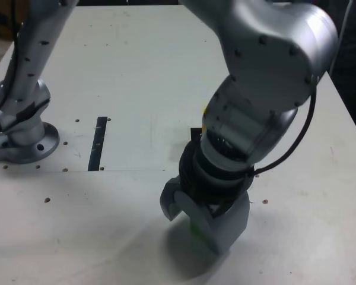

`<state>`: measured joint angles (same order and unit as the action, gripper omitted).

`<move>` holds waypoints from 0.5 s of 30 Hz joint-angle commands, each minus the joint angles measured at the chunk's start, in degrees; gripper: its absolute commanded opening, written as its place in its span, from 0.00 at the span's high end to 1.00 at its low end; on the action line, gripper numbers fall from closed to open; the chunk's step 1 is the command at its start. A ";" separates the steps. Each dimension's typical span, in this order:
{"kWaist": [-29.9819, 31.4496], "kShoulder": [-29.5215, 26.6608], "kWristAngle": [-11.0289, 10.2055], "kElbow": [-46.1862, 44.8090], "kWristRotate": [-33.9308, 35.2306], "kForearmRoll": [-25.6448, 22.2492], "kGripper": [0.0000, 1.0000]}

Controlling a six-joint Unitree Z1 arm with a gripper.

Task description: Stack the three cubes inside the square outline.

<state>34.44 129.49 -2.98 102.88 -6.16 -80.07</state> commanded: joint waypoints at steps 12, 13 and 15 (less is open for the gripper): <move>-0.30 0.70 0.91 1.31 0.89 -0.87 0.64; -0.33 0.86 1.21 1.20 0.89 -0.51 0.67; -0.38 1.13 1.86 0.98 0.89 0.46 0.72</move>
<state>34.19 130.11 -1.46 104.05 -5.36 -80.30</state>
